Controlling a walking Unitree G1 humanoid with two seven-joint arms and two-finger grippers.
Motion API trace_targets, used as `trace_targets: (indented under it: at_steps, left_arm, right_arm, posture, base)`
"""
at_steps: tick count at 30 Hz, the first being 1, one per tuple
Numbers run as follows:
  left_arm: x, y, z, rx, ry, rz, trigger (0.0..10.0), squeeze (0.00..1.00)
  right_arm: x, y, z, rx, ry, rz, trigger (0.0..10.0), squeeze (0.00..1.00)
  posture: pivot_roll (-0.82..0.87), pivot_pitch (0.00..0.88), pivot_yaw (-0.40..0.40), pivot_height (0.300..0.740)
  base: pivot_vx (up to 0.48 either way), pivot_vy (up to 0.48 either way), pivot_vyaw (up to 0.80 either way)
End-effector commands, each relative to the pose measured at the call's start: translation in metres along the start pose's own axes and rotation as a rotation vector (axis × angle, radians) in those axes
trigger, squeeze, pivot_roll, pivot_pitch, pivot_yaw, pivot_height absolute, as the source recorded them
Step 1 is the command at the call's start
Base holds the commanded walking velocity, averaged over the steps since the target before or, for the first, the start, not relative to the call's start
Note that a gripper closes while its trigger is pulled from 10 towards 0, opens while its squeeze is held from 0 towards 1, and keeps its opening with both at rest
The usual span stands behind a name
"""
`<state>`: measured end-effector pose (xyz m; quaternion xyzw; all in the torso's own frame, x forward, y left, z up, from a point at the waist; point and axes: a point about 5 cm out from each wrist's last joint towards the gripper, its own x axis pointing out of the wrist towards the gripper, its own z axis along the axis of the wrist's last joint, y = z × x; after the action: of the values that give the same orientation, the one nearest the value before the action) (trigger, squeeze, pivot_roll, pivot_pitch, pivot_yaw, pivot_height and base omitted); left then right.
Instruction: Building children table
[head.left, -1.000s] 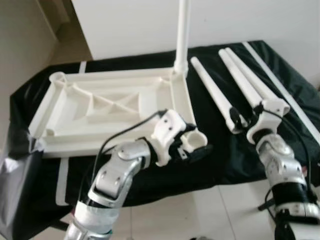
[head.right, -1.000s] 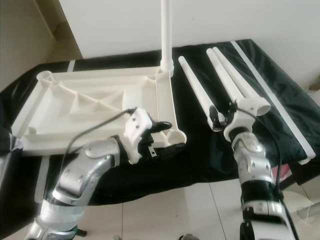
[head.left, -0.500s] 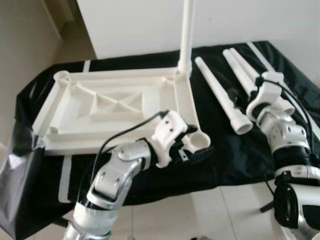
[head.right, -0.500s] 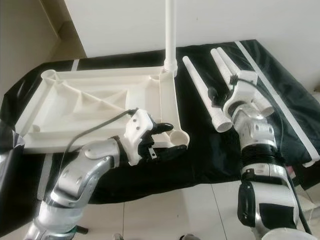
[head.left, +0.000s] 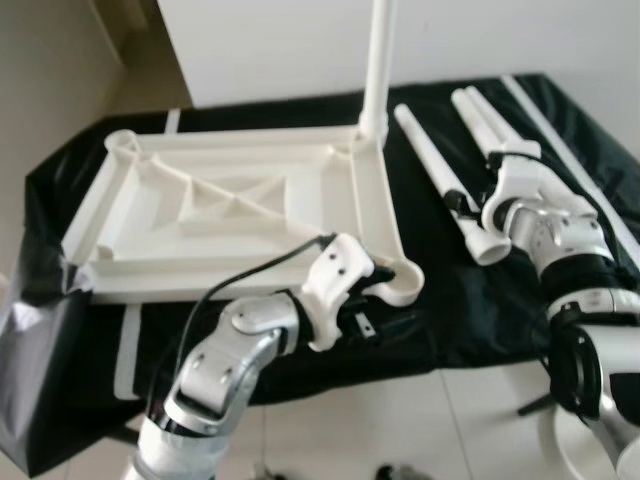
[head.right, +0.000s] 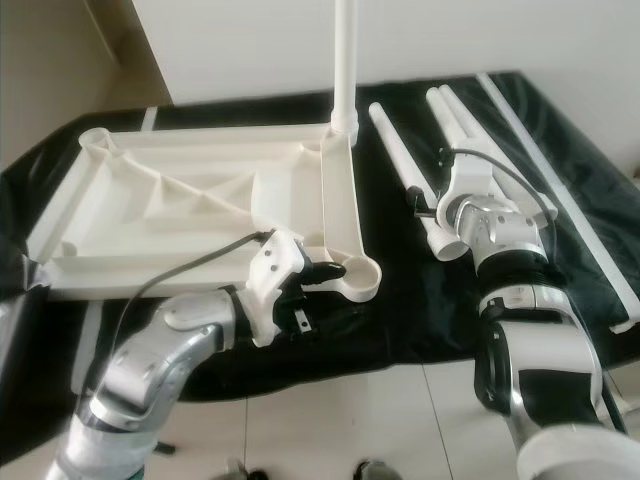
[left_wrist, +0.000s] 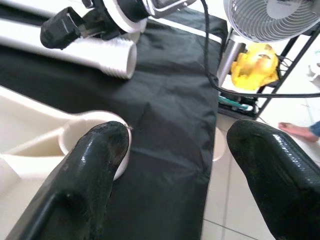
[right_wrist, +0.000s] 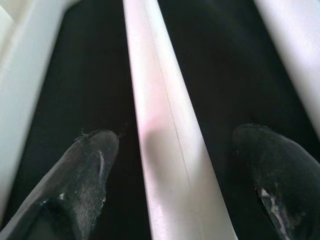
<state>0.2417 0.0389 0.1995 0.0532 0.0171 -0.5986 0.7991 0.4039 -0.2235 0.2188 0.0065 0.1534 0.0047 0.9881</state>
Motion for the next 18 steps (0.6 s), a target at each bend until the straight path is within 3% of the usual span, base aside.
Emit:
trace_targets:
  at_steps: [1, 6, 12, 13, 15, 16, 17, 18]
  left_arm:
    - [-0.001, 0.0, 0.0, -0.017, 0.0, 0.044, 10.0, 0.0]
    - [-0.002, -0.008, -0.003, -0.063, 0.001, 0.044, 10.0, 0.0]
    - [-0.004, -0.016, -0.005, -0.098, 0.01, 0.046, 10.0, 0.0]
    - [-0.005, -0.016, -0.005, -0.103, 0.014, 0.047, 10.0, 0.0]
    - [-0.005, -0.016, -0.005, -0.103, 0.014, 0.047, 10.0, 0.0]
    - [-0.006, -0.016, -0.005, -0.106, 0.017, 0.05, 10.0, 0.0]
    - [-0.006, -0.017, -0.005, -0.109, 0.02, 0.053, 10.0, 0.0]
    - [-0.006, -0.017, -0.005, -0.109, 0.02, 0.053, 10.0, 0.0]
  right_arm:
    - [0.001, -0.001, -0.005, -0.009, 0.042, -0.001, 10.0, 0.0]
    - [0.0, -0.005, 0.009, -0.031, 0.037, -0.014, 10.0, 0.0]
    - [0.001, 0.003, 0.015, 0.029, 0.089, 0.066, 10.0, 0.0]
    - [0.001, 0.006, 0.016, 0.042, 0.099, 0.086, 9.3, 0.0]
    - [0.001, 0.006, 0.016, 0.042, 0.099, 0.086, 9.3, 0.0]
    - [0.002, 0.01, 0.016, 0.048, 0.112, 0.109, 7.7, 0.0]
    - [0.001, 0.013, 0.015, 0.082, 0.135, 0.133, 4.3, 0.0]
    - [0.001, 0.013, 0.015, 0.082, 0.135, 0.133, 4.3, 0.0]
  posture:
    - [-0.01, 0.238, 0.042, 0.74]
    - [-0.01, 0.279, 0.036, 0.74]
    - [0.0, 0.311, 0.034, 0.74]
    - [0.0, 0.313, 0.034, 0.74]
    - [0.0, 0.313, 0.034, 0.74]
    - [0.0, 0.314, 0.035, 0.74]
    - [0.0, 0.316, 0.032, 0.74]
    - [0.0, 0.316, 0.032, 0.74]
  base:
    - [0.0, 0.0, 0.0]
    - [0.0, 0.0, 0.0]
    - [0.0, 0.0, 0.0]
    - [0.0, 0.0, 0.0]
    - [0.0, 0.0, 0.0]
    - [0.0, 0.0, 0.0]
    - [0.0, 0.0, 0.0]
    - [0.0, 0.0, 0.0]
